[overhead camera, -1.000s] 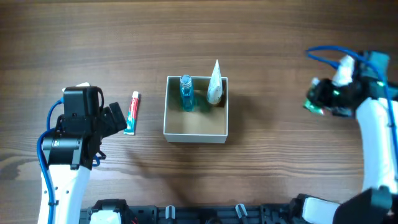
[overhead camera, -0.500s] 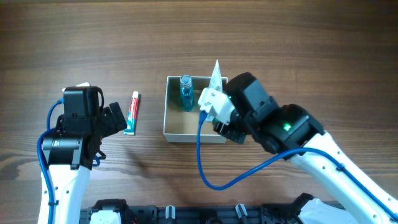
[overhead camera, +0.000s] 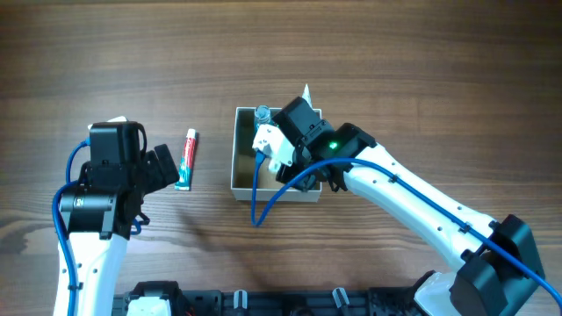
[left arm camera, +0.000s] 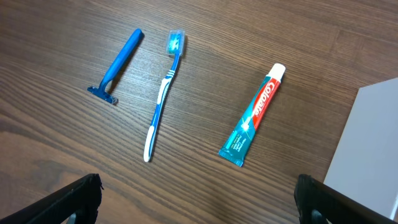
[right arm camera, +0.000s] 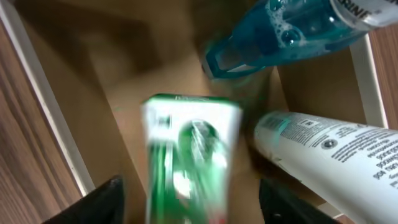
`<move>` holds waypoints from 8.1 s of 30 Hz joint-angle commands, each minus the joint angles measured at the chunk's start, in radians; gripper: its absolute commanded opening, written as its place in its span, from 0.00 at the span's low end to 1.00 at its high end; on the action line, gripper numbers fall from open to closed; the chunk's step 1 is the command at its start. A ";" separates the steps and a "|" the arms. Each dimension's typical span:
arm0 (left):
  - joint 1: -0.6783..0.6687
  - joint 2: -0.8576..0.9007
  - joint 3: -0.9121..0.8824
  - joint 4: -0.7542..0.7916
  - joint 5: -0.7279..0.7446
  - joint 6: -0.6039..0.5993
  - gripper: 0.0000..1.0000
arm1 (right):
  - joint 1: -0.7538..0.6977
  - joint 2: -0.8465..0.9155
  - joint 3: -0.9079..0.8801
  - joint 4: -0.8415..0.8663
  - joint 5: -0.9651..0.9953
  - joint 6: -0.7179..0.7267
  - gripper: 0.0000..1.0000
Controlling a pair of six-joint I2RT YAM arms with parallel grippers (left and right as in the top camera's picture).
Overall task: Pack container
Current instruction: 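Carry the soap into the box and release it, then grasp the Colgate toothpaste tube with the left gripper, then place the toothpaste tube into the box with the left gripper, then grasp the blue toothbrush with the left gripper, then carry the toothbrush into the box and release it, then grasp the blue razor with the left gripper, then carry the razor into the box and release it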
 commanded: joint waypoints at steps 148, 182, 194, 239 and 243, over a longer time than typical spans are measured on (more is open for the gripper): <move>-0.526 0.320 0.356 0.040 0.317 0.709 0.04 | -0.974 -0.222 -0.068 -0.278 -0.196 0.905 1.00; 0.381 0.465 0.385 0.080 0.171 0.402 1.00 | -0.974 -0.222 -0.068 -0.278 -0.170 0.879 1.00; 0.516 0.961 0.385 0.186 0.289 0.433 0.99 | -0.974 -0.222 -0.068 -0.286 -0.170 0.856 1.00; -0.536 0.305 0.365 0.063 0.386 0.774 0.04 | -0.974 -0.222 -0.068 -0.274 -0.254 0.935 1.00; -0.676 0.396 0.363 0.031 0.382 0.775 0.04 | -0.974 -0.222 -0.068 -0.274 -0.241 0.933 1.00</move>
